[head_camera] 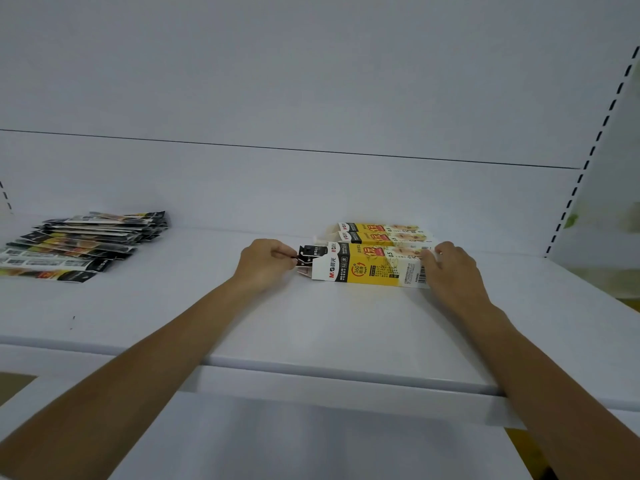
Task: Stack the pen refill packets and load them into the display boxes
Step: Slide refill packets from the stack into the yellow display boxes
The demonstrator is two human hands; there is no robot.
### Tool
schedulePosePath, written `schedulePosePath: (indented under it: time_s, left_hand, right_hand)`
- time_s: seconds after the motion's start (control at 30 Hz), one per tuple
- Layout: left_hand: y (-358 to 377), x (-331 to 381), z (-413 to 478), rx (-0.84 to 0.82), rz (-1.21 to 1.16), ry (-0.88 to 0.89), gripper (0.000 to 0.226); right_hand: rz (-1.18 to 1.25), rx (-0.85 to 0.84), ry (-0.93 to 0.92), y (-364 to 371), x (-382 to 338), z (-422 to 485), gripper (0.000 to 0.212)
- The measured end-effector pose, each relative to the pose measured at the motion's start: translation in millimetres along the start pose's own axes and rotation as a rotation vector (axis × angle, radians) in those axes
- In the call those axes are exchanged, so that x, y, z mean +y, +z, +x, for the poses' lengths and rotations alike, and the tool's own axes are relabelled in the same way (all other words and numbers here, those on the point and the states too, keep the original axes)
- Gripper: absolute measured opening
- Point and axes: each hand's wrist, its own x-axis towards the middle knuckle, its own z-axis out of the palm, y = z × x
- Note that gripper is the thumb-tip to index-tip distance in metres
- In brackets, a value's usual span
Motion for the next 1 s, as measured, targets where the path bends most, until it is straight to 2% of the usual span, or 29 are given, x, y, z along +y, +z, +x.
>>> schedulePosePath:
  time_s: [0.2,0.37,0.47,0.53,0.63,0.73,1.0]
  left_hand:
    - [7,14,0,-0.039,-0.072,0.03,0.023]
    - [8,13,6,0.008,-0.038,-0.066,0.009]
    - [5,13,10,-0.048,-0.047,-0.142,0.017]
    - [6,14,10,-0.08,-0.048,-0.132,0.022]
    - [12,14,7,-0.065,-0.14,-0.1,0.013]
    - [16,14,9,-0.046,-0.13,-0.092,0.01]
    - [27,24,11,-0.225,-0.228,-0.174,0.01]
  right_hand:
    - [0.005,0.002,-0.007,3,2,1,0.032]
    - [-0.007,0.007,-0.014,3,3,2,0.029]
    - [-0.012,0.004,-0.011,4,3,2,0.026]
    - [-0.018,0.005,-0.013,3,2,1,0.026]
    - [-0.02,0.004,-0.015,3,1,-1,0.025]
    - [-0.021,0.006,-0.02,3,1,-2,0.026]
    - [-0.091,-0.003,-0.092,-1,-4,-5,0.029]
